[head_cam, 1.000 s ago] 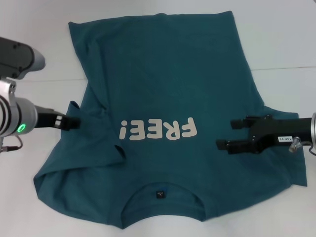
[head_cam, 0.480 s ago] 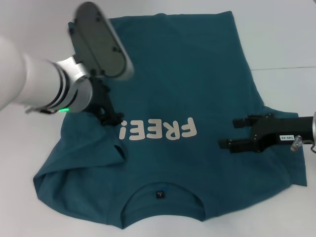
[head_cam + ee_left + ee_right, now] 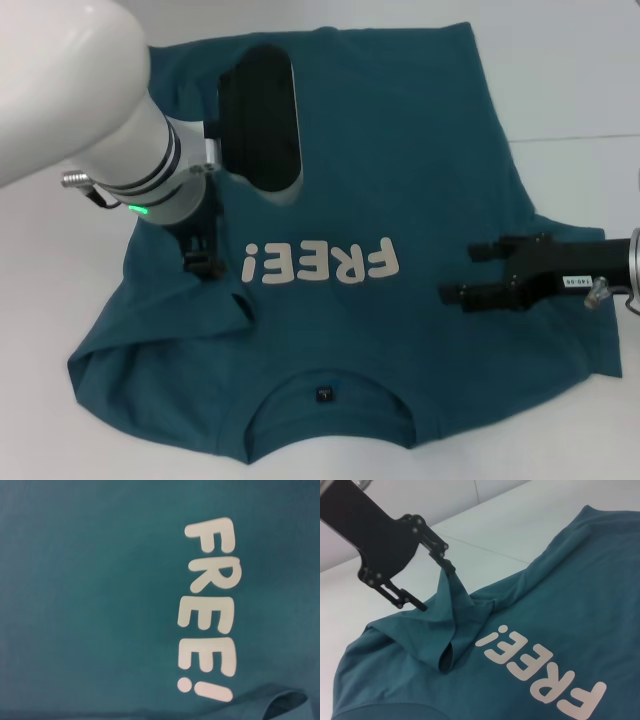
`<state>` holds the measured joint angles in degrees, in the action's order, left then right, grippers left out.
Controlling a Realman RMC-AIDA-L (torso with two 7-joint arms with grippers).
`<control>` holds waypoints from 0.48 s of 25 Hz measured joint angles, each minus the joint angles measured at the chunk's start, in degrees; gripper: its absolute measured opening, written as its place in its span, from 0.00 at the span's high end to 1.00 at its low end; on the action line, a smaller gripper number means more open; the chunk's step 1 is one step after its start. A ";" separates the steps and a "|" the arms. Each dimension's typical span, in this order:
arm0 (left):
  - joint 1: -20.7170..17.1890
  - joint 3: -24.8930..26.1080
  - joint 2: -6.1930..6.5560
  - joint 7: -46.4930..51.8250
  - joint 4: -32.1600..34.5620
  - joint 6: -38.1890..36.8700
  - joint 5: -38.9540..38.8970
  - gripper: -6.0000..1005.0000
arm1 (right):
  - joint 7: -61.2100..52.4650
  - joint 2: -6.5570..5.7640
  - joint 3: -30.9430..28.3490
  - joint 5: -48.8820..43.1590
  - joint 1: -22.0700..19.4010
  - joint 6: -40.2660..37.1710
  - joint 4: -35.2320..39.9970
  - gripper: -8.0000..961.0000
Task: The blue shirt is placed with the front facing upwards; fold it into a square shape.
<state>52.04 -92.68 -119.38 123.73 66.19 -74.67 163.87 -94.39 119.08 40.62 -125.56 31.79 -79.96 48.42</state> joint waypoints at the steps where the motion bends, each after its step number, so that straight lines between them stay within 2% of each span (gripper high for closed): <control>1: 0.54 -0.16 0.18 -0.01 -1.25 0.58 0.01 0.31 | 0.00 0.05 0.00 -0.01 -0.03 -0.01 0.00 0.05; 7: 3.59 -4.40 1.71 0.28 -9.34 4.42 0.07 0.31 | -0.36 0.12 -0.02 -0.18 -0.06 -0.16 -0.08 0.05; 12: 6.52 -7.91 2.36 0.79 -16.25 7.47 0.13 0.31 | -0.79 0.08 -0.02 -0.21 0.10 -0.32 -0.09 0.05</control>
<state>58.56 -100.59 -117.01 124.53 49.94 -67.19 163.99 -95.18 119.16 40.60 -125.77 31.89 -80.28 48.33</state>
